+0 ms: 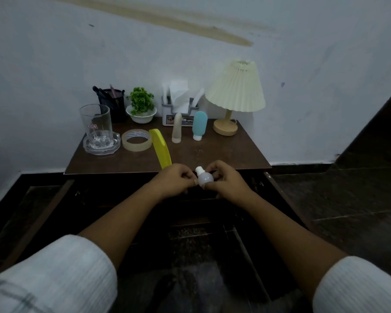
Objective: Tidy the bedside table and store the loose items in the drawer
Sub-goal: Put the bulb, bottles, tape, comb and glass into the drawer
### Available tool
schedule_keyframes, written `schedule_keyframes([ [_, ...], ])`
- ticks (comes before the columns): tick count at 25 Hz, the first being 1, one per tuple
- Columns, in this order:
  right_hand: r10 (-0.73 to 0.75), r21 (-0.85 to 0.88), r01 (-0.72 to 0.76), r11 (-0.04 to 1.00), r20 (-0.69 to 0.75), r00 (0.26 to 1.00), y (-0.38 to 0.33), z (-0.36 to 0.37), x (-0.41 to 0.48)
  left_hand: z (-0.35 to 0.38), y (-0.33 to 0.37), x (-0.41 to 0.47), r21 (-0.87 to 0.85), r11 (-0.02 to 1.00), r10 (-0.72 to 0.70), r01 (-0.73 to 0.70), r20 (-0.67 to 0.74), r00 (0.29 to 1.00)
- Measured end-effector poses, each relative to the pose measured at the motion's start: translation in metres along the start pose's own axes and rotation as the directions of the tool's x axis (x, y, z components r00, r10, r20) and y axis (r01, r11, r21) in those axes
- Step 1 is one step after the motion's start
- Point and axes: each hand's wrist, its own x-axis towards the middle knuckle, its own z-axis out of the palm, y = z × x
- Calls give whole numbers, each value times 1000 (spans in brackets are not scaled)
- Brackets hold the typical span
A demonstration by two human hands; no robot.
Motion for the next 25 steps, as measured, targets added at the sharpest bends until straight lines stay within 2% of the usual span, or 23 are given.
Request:
schedule_keyframes([
  [5, 228, 218, -227, 949, 23, 973, 37, 23, -22, 44, -24, 0, -131, 971, -178, 202, 172, 969],
  [13, 450, 372, -419, 828, 5, 893, 85, 41, 21, 82, -45, 47, -203, 920, -295, 335, 202, 934],
  [19, 457, 444, -409, 797, -1, 890, 116, 63, 64, 99, -62, 91, -317, 872, -333, 373, 174, 927],
  [25, 455, 503, -333, 797, -139, 880, 134, 80, 70, 116, -78, 114, -552, 774, -323, 310, 78, 943],
])
